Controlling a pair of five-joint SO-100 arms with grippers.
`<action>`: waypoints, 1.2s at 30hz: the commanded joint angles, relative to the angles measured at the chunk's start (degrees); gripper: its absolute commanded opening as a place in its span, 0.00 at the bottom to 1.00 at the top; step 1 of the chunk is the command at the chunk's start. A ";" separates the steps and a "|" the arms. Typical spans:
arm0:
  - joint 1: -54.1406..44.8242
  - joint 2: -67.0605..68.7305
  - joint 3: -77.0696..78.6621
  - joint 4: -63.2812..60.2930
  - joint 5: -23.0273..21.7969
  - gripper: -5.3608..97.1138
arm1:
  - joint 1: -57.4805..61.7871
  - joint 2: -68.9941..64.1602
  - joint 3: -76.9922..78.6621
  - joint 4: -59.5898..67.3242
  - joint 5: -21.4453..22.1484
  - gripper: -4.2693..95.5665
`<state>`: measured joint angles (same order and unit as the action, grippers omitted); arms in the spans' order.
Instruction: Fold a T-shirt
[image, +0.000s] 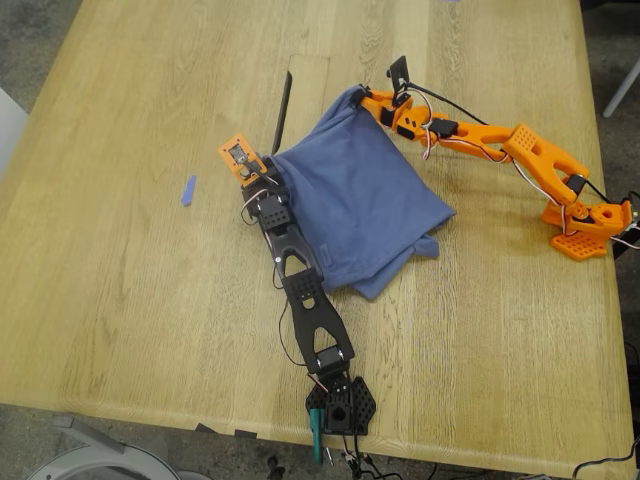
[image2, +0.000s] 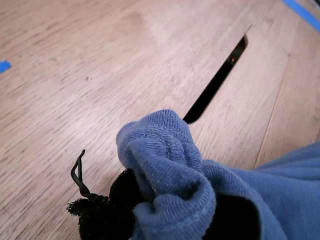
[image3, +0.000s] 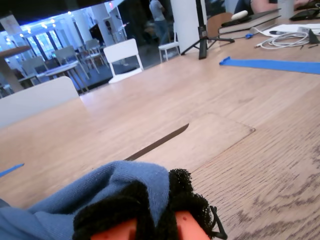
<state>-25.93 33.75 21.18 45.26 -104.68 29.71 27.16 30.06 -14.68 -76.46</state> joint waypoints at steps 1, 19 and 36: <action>-7.03 -3.60 -25.05 13.54 0.79 0.05 | 5.89 2.20 -7.82 5.19 0.35 0.04; -3.78 2.02 -40.17 53.61 -0.09 0.05 | 1.49 10.46 -27.25 66.09 0.70 0.04; 3.16 18.46 -30.76 60.38 -1.23 0.05 | -2.90 20.57 -36.47 109.34 2.02 0.04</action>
<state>-21.71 38.50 -11.07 103.89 -105.03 26.46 41.48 -2.81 90.70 -74.88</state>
